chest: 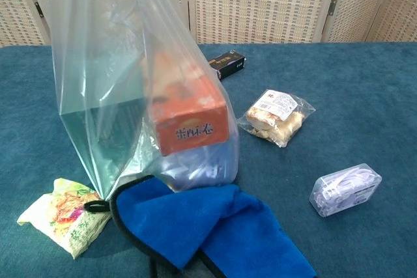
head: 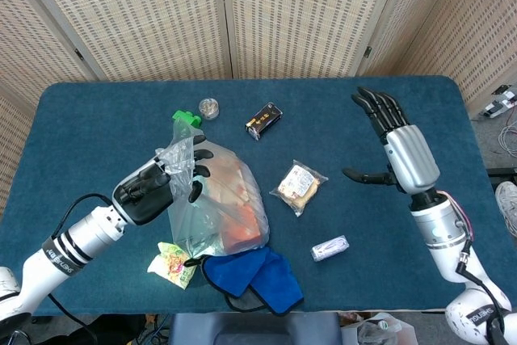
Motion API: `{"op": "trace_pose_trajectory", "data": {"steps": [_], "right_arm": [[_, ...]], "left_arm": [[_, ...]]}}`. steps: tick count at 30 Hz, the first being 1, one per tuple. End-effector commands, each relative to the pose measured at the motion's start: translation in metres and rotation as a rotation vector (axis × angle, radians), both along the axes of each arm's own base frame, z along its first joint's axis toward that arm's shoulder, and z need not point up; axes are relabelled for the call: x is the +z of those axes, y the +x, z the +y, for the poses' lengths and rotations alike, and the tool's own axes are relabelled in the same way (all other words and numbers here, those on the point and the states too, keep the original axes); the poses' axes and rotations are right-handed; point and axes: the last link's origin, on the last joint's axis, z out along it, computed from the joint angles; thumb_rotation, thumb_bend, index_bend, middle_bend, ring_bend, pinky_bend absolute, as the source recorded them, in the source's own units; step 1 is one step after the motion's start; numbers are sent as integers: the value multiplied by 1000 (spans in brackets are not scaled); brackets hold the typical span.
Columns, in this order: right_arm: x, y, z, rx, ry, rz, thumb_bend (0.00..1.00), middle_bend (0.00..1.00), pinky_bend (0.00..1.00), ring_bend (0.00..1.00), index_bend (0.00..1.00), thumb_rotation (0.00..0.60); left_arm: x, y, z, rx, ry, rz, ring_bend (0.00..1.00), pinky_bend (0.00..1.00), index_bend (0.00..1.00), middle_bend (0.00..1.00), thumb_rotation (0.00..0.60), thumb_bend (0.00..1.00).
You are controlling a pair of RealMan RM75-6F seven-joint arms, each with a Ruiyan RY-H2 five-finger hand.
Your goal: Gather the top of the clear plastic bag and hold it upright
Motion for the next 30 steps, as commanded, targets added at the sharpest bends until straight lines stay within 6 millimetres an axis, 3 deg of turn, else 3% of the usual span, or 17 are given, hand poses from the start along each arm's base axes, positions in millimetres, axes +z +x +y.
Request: {"op": "trace_pose_trajectory", "data": {"steps": [1,7,16,30], "right_arm": [[-1,-4,0,-9,1,1,0,0,0,0,0,600],[0,-10,3,-23,-2,-5,0,0,0,0,0,600],[4,-18,7,-46,-10,-15,0,0,0,0,0,600],[2,-35,12,-84,0,-31,0,0,0,0,0,600]], "left_arm": [[3,2,0,2,10,16,433,678,279,386,600,162],[7,6,2,8,26,42,520,808,346,465,600,301],[18,12,13,20,82,81,723,946,549,697,600,535],[55,24,38,38,217,47,756,973,577,738,600,575]]}}
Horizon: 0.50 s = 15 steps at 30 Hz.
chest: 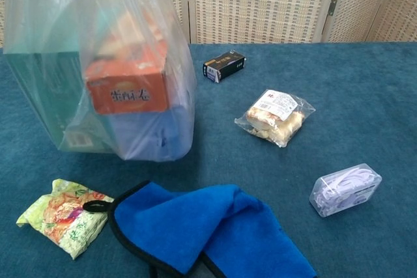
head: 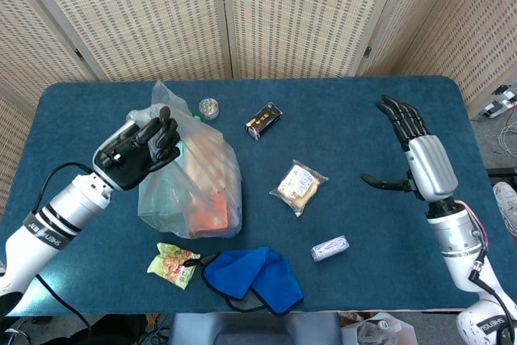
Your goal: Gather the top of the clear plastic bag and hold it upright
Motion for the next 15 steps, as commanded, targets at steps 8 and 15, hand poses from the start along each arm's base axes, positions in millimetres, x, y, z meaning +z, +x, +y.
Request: {"op": "trace_pose_trajectory", "data": {"steps": [8,15], "right_arm": [[-4,-11,0,-28,15,-2,0,0,0,0,0,600],[-8,-22,4,-74,90,90,0,0,0,0,0,600]], "left_arm": [[34,11,17,-2,97,-25,756,973,577,739,600,575],[35,12,19,5,91,-22,756,973,577,739,600,574]]}}
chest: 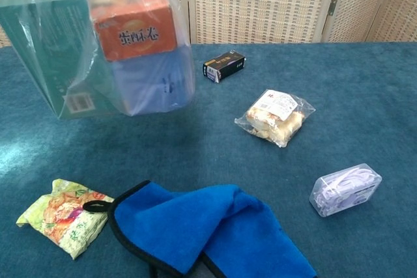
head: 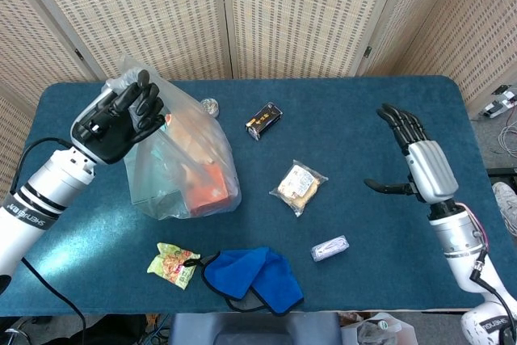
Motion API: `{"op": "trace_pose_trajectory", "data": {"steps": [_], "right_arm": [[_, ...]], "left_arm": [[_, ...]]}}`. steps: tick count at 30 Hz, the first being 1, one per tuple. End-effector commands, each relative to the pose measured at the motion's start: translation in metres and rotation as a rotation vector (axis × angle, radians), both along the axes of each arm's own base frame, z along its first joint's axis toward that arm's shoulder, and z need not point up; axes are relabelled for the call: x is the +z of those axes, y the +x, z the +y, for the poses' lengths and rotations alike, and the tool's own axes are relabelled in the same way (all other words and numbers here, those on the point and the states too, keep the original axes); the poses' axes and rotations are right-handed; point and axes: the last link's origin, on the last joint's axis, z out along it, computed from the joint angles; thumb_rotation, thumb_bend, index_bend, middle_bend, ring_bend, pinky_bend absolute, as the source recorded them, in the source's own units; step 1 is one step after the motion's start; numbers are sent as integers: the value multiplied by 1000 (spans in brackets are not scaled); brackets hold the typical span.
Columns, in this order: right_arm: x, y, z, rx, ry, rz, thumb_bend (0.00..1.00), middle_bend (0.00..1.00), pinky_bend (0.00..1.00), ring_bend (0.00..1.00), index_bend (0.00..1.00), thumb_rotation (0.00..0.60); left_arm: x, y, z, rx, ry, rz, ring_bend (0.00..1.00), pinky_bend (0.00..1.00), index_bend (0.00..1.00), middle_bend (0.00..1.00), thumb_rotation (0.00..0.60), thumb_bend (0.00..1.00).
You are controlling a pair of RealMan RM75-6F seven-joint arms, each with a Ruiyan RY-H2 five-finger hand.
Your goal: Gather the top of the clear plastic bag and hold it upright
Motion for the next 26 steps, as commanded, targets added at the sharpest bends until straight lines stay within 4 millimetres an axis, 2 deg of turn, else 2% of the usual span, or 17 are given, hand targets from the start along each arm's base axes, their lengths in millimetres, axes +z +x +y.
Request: {"op": "trace_pose_trajectory", "data": {"steps": [1,6,12,19,22,26], "right_arm": [[-2,-6,4,-27,40,55,0,0,0,0,0,600],[-11,-22,17,-77,83,77,0,0,0,0,0,600],[-19,-50,44,-132,56,71,0,0,0,0,0,600],[-27,-93,98,-228,-10,30,0,0,0,0,0,600],[-27,-106,119,-271,-32,16,0,0,0,0,0,600],[-26,-116,137,-310,-42,2,0,0,0,0,0,600]], "left_arm": [[-1,-1,1,3,-3,-2,756,973,577,739,600,574],[-3,-1,3,4,-13,-5,756,973,577,739,600,573],[-4,-1,2,1,-20,-10,755,973,577,739,600,574],[-3,-3,0,0,-27,-16,756,973,577,738,600,573],[-4,-2,-3,-7,-31,-17,756,973,577,739,600,574],[-3,0,-6,-18,-34,-22,756,973,577,739,600,574]]}}
